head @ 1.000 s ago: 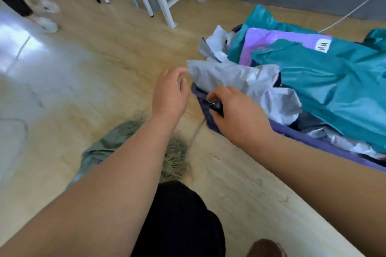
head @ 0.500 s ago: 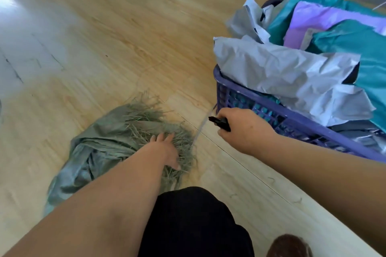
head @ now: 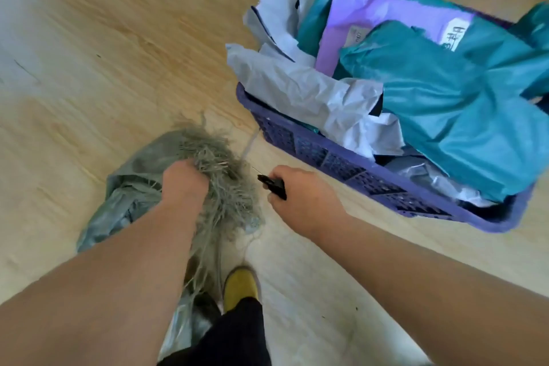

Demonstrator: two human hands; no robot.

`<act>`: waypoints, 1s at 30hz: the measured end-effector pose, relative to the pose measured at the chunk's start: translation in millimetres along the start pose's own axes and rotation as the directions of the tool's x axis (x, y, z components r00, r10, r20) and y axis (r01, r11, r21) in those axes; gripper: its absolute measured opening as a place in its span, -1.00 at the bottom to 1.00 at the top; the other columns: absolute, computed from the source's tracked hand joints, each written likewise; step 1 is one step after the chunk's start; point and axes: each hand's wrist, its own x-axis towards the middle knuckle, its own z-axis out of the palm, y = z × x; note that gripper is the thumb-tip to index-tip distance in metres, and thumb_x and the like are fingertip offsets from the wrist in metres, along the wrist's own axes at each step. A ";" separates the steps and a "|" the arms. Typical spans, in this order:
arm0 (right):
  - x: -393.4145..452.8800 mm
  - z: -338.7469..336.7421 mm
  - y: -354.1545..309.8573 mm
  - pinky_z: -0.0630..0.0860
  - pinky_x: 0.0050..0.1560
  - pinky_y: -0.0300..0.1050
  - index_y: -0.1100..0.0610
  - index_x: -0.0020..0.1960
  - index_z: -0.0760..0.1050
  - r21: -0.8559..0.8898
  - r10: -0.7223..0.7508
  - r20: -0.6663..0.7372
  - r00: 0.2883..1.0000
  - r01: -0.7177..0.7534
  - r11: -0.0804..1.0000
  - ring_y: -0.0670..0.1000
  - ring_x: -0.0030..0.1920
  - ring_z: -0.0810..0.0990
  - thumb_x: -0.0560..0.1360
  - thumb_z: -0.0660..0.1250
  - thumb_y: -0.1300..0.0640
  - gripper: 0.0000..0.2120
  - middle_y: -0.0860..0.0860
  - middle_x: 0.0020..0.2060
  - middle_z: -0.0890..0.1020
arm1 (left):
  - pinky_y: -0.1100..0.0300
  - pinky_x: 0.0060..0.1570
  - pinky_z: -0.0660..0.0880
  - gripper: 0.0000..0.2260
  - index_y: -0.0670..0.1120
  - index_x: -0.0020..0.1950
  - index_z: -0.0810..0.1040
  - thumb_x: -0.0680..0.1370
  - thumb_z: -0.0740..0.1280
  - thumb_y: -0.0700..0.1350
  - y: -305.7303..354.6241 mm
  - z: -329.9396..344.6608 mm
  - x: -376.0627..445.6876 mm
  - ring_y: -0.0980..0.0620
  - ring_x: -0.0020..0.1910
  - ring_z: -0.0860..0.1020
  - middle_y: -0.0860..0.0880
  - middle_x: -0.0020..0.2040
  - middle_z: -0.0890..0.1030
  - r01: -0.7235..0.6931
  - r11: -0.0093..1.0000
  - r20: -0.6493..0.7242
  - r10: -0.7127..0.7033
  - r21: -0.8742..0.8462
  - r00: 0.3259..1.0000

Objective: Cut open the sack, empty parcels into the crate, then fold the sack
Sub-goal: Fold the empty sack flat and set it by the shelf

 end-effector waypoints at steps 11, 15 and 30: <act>-157.8 -87.6 -55.7 0.57 -0.01 -0.01 -0.01 0.23 0.49 0.207 0.257 0.052 0.965 -0.262 0.943 0.10 -0.03 0.60 0.53 0.26 0.14 -0.72 0.01 -0.01 0.63 | 0.00 0.13 0.49 -0.70 -0.25 0.30 0.46 0.58 0.17 -0.29 -25.8 -127.1 -163.0 -0.29 0.16 0.52 -0.27 0.20 0.54 0.426 0.761 0.182 -0.389 -0.489 0.903; -212.1 -132.3 -84.5 0.53 0.00 -0.10 0.00 0.28 0.47 0.232 0.233 0.076 0.970 -0.244 0.942 0.03 -0.04 0.58 0.46 0.38 0.07 -0.61 -0.04 -0.01 0.61 | 0.05 0.01 0.54 -0.86 -0.19 0.09 0.51 0.59 0.19 -0.27 -19.6 -197.3 -228.8 -0.20 0.02 0.56 -0.21 0.10 0.57 0.390 0.751 0.372 -0.206 -0.533 0.905; -345.6 -331.0 -137.1 0.56 0.01 0.13 0.10 -0.08 0.55 0.804 0.513 -0.300 0.804 -0.077 0.590 0.12 -0.18 0.59 0.47 0.34 0.06 -0.89 0.11 -0.20 0.64 | 0.05 0.35 0.32 -0.19 0.01 0.53 0.18 0.38 0.52 -0.02 107.3 -399.5 -387.5 0.02 0.38 0.39 0.02 0.41 0.40 -0.259 0.662 0.413 0.677 -0.704 0.609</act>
